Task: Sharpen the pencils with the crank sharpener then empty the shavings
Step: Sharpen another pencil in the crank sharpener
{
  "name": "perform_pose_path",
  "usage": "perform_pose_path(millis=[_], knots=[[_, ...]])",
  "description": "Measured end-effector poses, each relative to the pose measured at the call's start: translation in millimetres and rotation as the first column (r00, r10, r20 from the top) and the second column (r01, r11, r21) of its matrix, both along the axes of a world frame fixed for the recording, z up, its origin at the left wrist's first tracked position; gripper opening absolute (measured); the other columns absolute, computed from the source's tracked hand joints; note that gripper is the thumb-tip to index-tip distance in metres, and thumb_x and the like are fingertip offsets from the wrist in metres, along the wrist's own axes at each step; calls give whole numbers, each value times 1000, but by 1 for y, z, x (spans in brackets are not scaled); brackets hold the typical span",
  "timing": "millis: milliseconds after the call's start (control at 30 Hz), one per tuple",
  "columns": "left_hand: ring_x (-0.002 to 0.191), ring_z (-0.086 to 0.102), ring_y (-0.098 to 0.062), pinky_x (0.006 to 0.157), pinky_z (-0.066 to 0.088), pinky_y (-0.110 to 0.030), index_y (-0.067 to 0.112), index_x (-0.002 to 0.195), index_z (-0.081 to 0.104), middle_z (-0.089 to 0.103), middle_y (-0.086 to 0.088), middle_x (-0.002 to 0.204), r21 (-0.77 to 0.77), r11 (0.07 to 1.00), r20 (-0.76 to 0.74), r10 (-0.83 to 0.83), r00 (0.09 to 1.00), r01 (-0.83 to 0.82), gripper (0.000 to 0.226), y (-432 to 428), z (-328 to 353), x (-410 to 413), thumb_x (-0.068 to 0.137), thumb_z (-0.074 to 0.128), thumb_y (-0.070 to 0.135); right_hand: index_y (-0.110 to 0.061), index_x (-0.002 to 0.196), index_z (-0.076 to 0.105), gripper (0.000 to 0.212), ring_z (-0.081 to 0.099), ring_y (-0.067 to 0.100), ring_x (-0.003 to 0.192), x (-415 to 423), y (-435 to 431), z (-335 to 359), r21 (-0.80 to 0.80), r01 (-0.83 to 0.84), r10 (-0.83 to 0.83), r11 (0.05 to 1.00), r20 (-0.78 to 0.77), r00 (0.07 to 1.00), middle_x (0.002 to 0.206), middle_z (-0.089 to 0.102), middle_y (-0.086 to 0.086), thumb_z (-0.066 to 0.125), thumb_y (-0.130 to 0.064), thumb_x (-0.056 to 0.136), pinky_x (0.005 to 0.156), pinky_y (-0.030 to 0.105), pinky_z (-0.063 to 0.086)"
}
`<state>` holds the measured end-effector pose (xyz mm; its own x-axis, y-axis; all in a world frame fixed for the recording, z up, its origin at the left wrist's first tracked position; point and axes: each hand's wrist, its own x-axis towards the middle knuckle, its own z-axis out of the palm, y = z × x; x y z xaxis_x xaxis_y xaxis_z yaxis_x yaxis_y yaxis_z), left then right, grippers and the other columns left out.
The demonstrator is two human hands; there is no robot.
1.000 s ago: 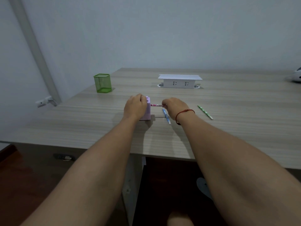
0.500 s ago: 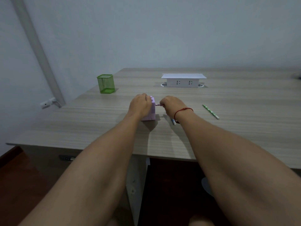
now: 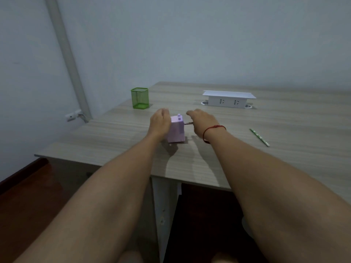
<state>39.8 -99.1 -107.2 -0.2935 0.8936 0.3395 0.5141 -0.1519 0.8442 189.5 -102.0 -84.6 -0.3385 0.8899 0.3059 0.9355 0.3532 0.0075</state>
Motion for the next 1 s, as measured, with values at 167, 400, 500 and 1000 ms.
perform_pose_path(millis=[167, 400, 500, 1000], knots=[[112, 56, -35, 97, 44, -38, 0, 116, 59, 60, -22, 122, -132, 987, 29, 91, 995, -87, 39, -4, -14, -23, 98, 30, 20, -13, 144, 34, 65, 53, 38, 119, -9, -9, 0, -106, -112, 105, 988, -77, 992, 139, 43, 16, 49, 9, 85, 97, 46, 47], [102, 62, -30, 76, 42, -23, 4, 111, 63, 66, -15, 110, -128, 988, -242, -119, 963, 90, 31, -9, -34, -36, 84, 51, -4, -20, 152, 14, 96, 44, 39, 131, -36, -11, -7, -208, -165, 160, 964, -45, 986, 162, -4, 3, 71, -4, 78, 103, 46, 44], [94, 63, -33, 74, 45, -30, 3, 93, 67, 68, -19, 101, -140, 986, -416, -138, 899, 87, 18, -8, -32, -41, 83, 52, 1, -17, 153, 8, 100, 37, 39, 137, -46, -10, -10, -222, -118, 117, 968, -15, 993, 162, -5, 4, 74, -16, 79, 105, 51, 41], [95, 64, -32, 78, 47, -34, 11, 100, 64, 67, -14, 104, -193, 981, -808, -173, 563, 25, 17, 4, -24, -44, 88, 57, 21, -16, 139, 36, 67, 48, 37, 124, -60, -3, -28, -49, -26, 23, 998, -77, 997, 146, 38, 6, 68, -29, 82, 104, 52, 34]])
